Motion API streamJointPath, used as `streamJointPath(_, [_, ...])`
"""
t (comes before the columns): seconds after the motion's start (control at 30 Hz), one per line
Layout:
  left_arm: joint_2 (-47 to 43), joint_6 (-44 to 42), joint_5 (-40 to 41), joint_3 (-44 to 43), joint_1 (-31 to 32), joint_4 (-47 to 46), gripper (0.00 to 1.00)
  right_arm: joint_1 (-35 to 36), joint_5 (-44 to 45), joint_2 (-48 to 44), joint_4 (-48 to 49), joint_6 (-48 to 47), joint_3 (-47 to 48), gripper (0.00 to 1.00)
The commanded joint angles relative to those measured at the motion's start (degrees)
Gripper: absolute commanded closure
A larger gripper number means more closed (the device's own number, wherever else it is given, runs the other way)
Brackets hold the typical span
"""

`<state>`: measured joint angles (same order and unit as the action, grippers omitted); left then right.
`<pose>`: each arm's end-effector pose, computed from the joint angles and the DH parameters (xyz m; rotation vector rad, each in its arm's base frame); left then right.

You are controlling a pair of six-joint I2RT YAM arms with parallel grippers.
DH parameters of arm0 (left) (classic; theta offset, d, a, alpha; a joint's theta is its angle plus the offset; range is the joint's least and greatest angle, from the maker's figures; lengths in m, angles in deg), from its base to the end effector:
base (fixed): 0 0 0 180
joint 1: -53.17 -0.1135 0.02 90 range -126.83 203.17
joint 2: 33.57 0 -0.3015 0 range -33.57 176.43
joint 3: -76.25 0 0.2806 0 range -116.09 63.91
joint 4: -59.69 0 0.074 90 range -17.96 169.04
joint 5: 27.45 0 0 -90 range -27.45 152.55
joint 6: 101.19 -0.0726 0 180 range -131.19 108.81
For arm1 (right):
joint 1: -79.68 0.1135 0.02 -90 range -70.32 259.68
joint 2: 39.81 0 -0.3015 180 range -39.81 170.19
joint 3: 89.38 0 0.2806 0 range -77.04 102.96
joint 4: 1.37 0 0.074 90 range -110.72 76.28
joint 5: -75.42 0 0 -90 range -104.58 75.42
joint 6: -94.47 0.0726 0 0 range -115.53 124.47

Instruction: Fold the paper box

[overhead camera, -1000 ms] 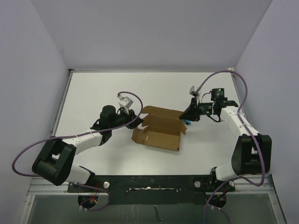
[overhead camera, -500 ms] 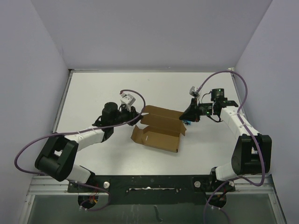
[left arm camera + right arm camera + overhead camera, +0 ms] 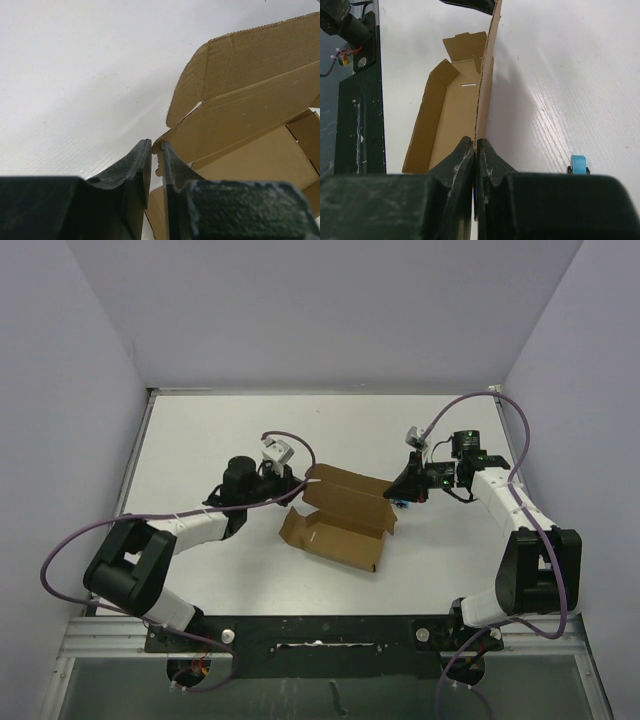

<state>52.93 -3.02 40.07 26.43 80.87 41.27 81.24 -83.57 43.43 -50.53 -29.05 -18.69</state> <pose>0.3064 -0.1922 0.2026 0.5987 1.8490 -0.7921 0.3039 0.0761 0.2639 -0.9681 1.8705 1.2270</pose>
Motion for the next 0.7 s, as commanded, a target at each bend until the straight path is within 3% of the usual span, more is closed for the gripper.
streamJointPath(0.0, [2.4, -1.4, -1.0, -2.8, 0.6, -4.3, 0.88, 0.4, -2.8, -0.5, -0.3, -1.2, 1.6, 1.00])
streamJointPath(0.3, [2.7, -1.3, -0.6, -2.1, 1.6, -5.0, 0.87, 0.5, -2.5, -0.4, -0.5, -1.4, 1.7, 1.00])
streamJointPath(0.67, [-11.1, 4.0, 2.2, 5.0, 1.6, -0.5, 0.79, -0.4, 1.3, -1.8, 4.7, 4.0, 0.2, 1.00])
